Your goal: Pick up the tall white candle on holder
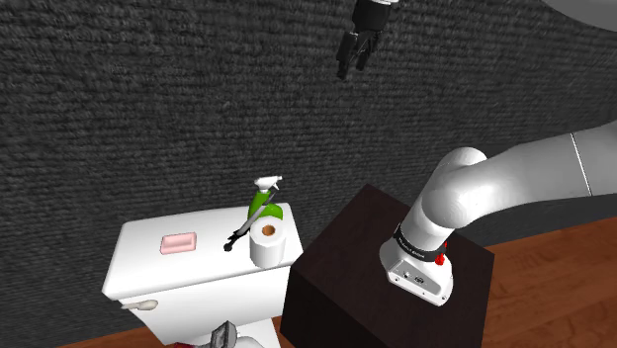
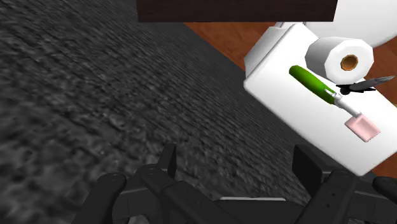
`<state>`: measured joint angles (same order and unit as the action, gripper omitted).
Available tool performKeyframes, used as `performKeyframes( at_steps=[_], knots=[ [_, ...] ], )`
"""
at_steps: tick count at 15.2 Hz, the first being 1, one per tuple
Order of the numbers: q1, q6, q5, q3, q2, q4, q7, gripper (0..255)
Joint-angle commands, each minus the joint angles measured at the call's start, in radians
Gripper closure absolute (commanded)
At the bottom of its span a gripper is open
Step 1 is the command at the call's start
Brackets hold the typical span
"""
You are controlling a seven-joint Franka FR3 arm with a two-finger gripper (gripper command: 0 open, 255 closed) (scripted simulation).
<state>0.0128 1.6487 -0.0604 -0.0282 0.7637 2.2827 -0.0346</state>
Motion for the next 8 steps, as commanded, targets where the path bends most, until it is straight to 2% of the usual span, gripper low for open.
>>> performKeyframes(
  at_steps=[1, 8],
  knots=[
    [0.0, 0.0, 0.0, 0.0, 0.0, 0.0, 0.0, 0],
    [0.026, 0.091, 0.085, 0.185, 0.136, 0.223, 0.33, 0]
  ],
)
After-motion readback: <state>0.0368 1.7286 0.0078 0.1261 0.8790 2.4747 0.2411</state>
